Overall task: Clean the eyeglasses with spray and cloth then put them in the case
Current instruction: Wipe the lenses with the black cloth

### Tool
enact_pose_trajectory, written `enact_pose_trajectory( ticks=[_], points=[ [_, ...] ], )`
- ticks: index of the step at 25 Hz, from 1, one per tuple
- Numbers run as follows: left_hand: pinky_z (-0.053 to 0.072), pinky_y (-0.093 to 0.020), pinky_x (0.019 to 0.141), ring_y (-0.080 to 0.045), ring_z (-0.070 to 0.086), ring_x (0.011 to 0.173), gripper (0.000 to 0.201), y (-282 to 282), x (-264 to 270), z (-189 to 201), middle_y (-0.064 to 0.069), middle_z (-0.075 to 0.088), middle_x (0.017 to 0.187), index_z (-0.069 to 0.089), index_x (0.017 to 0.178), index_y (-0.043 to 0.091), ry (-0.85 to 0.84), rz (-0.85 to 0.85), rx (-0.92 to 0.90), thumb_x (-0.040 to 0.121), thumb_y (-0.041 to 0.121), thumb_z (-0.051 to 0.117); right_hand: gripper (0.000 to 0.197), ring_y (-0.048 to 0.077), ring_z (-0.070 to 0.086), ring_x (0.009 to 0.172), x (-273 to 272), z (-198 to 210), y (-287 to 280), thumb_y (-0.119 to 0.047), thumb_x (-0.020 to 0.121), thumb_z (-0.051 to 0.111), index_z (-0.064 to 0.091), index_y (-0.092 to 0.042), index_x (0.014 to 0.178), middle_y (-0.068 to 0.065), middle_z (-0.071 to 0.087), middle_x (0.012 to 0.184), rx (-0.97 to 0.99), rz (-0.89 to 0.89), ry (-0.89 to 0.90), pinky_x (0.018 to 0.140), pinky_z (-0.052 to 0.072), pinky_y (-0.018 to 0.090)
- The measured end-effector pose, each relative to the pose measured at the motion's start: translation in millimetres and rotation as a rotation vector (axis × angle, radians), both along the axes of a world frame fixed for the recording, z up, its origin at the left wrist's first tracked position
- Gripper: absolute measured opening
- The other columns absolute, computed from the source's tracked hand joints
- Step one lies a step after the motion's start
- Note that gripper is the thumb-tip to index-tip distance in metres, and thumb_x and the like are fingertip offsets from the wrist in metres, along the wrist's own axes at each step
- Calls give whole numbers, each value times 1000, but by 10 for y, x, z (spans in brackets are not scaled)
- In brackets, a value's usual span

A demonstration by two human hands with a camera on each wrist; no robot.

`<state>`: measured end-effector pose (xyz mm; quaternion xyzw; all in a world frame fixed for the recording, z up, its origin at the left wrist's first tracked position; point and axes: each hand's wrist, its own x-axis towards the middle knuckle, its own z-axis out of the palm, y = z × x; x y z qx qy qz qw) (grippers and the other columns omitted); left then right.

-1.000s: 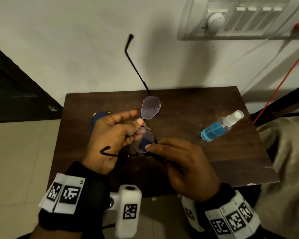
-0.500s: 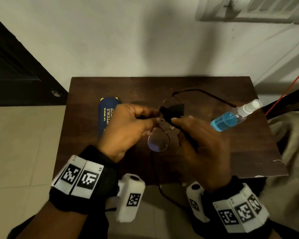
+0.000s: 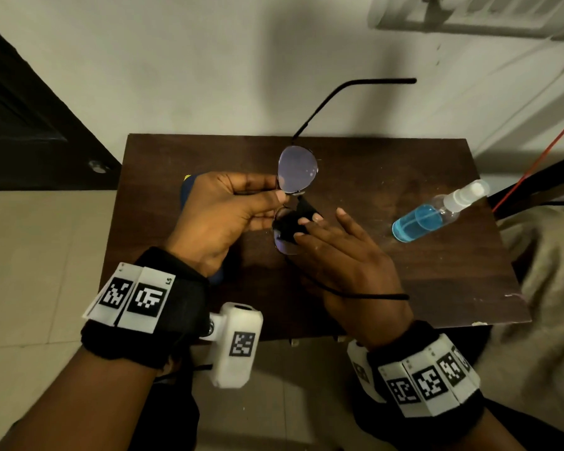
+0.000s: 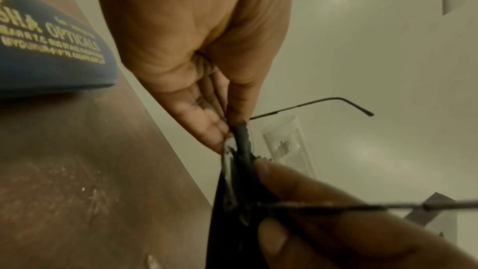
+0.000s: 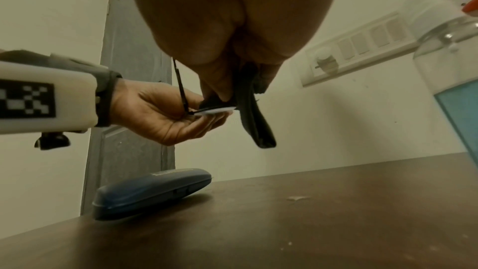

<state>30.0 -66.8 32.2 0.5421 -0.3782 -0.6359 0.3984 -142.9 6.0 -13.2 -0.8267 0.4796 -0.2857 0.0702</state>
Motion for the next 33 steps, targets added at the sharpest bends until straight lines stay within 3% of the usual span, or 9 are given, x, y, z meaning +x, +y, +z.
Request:
enact_pose_trajectory(
  ticks=[2,8,13,19,23,25,27,31,33],
  points=[
    [56,-20,58,-13,72,74,15,16,-35,-19,-5,76,84,72,94,8,-35,-28,-18,80,1,69,37,29,50,125,23,-5,5,0,77,69,65,-3,113,16,61,124,19,49,2,111,30,45],
    [56,-19,56,-11,72,64,15,-22,-17,-46,-1,76,72,71,94,6,-2,33,4,82,-2,66,34,25,58,117,-29,35,-1,-8,84,49,65,-2,113,12,67,116,78,117,-51,110,33,44],
    [52,-17,51,-7,70,66,15,29,-93,-83,-1,76,77,73,92,11,-38,-34,-4,80,2,69,37,27,58,116,14,44,-4,-2,79,58,62,0,116,15,66,118,41,41,-29,108,32,44],
    [57,-21,58,-12,72,66,15,0,-46,-87,-2,76,76,71,90,11,14,63,14,83,-2,66,47,22,59,113,18,91,-23,0,82,52,52,-4,128,13,66,118,114,13,-73,107,34,41],
    [60,-27,65,-13,73,75,17,42,-100,-118,1,76,79,72,88,15,-2,-2,2,83,0,66,53,13,42,125,47,115,-46,-9,85,44,35,-8,137,13,60,126,111,3,-115,108,33,36],
    [58,-24,59,-11,72,72,17,49,-117,-123,2,76,76,71,88,15,8,2,7,83,-1,66,56,3,22,131,39,118,-38,-11,84,46,33,-7,138,14,61,125,107,23,-112,103,32,30],
    [54,-18,54,-9,72,68,18,57,-124,-119,3,75,72,71,87,13,11,15,0,82,-4,65,57,-3,16,129,39,117,-24,-10,84,47,32,-8,139,13,60,125,128,49,-120,102,30,24],
    [55,-18,57,-10,71,67,18,25,-86,-141,1,76,73,71,90,12,14,75,-16,82,-3,65,57,17,35,123,53,108,-23,-8,82,39,33,-7,138,13,64,120,94,-12,-118,100,35,36],
    [54,-18,56,-10,71,66,17,16,-86,-148,1,76,73,71,92,12,20,66,-3,83,-1,66,57,20,36,121,63,116,-33,-8,80,35,35,-4,137,14,65,118,74,-60,-125,99,34,43]
  ],
)
